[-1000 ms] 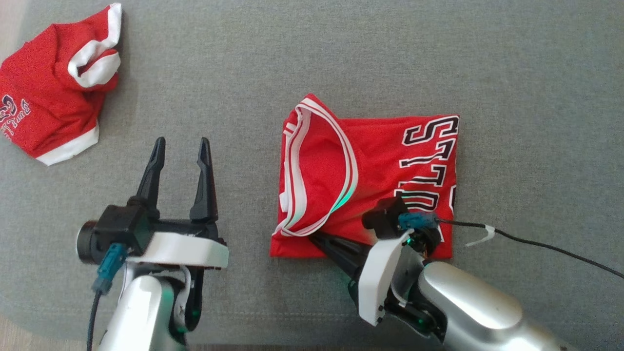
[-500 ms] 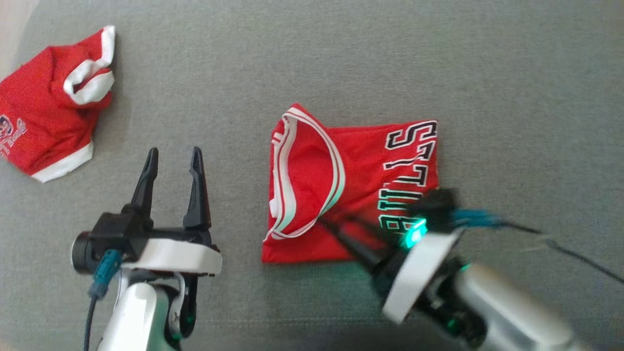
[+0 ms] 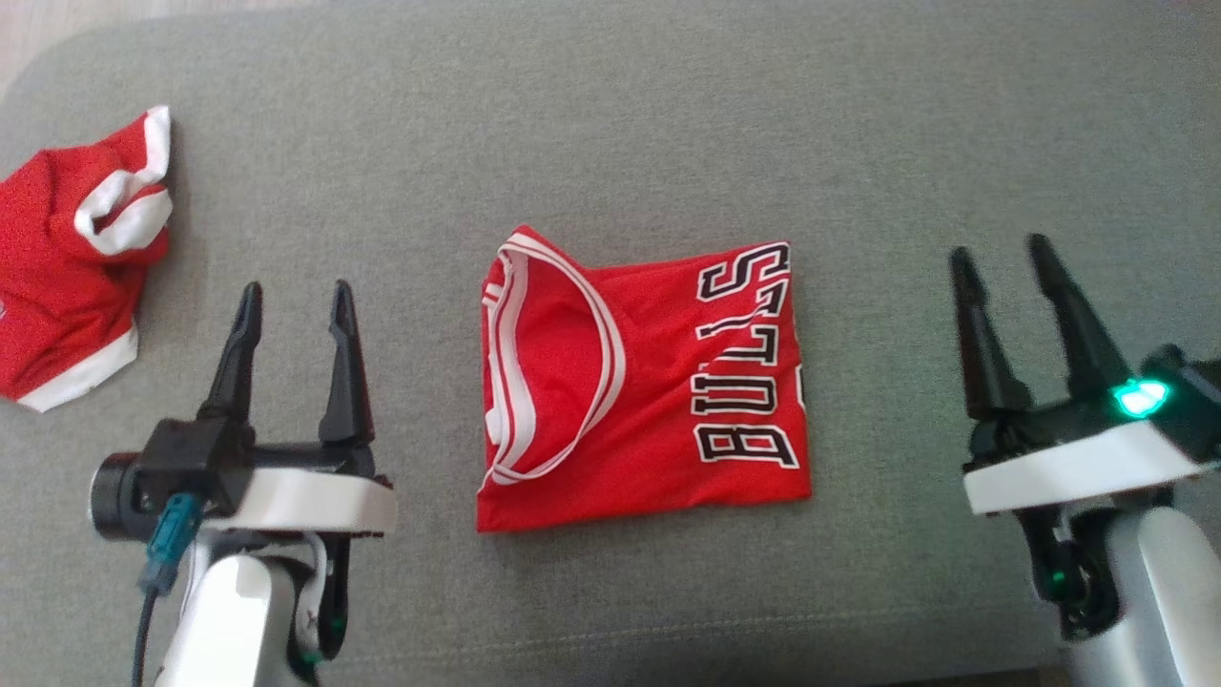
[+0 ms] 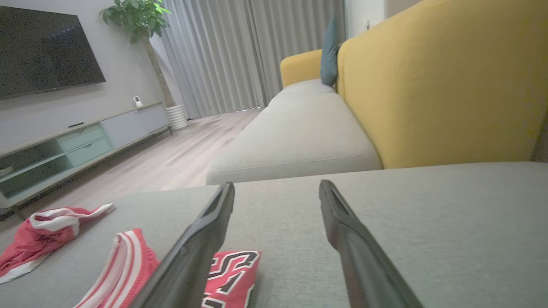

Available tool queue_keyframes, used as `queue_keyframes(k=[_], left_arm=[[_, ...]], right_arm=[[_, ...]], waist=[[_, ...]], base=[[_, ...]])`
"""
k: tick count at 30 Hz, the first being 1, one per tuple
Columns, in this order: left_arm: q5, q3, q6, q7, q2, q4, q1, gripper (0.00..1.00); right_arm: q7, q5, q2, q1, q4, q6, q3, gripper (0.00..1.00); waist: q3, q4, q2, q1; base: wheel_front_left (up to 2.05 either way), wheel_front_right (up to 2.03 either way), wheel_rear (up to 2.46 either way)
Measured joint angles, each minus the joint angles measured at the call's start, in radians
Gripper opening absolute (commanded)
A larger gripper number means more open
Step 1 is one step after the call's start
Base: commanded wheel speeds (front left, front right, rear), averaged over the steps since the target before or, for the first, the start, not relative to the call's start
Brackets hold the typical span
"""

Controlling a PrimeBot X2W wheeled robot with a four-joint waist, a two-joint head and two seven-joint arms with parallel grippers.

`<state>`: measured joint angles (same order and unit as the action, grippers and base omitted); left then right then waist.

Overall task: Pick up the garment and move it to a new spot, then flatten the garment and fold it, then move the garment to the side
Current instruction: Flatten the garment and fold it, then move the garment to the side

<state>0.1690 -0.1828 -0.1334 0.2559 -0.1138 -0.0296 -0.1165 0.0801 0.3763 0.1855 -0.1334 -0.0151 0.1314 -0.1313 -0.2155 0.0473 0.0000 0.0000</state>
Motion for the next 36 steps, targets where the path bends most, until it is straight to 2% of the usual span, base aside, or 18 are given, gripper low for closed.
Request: queue_keyframes(k=[7, 23, 36], left_arm=[[-0.001, 0.006, 0.002, 0.000, -0.015, 0.007, 0.036, 1.00], [-0.001, 0.024, 0.011, 0.000, -0.017, 0.007, 0.158, 1.00], [-0.001, 0.015, 0.010, 0.000, -0.020, -0.006, 0.178, 1.00]], right_arm=[[0.003, -0.059, -0.034, 0.066, -0.016, 0.000, 0.084, 1.00], [-0.047, -0.104, -0.065, 0.174, -0.075, 0.000, 0.105, 1.00], [-0.080, -0.123, -0.081, 0.210, -0.090, 0.000, 0.116, 1.00]], waist=[[0.032, 0.019, 0.0000, 0.0000], [0.122, 0.026, 0.0000, 0.0000], [0.155, 0.029, 0.0000, 0.0000]], base=[[0.00, 0.00, 0.00], [0.00, 0.00, 0.00], [0.00, 0.00, 0.00]])
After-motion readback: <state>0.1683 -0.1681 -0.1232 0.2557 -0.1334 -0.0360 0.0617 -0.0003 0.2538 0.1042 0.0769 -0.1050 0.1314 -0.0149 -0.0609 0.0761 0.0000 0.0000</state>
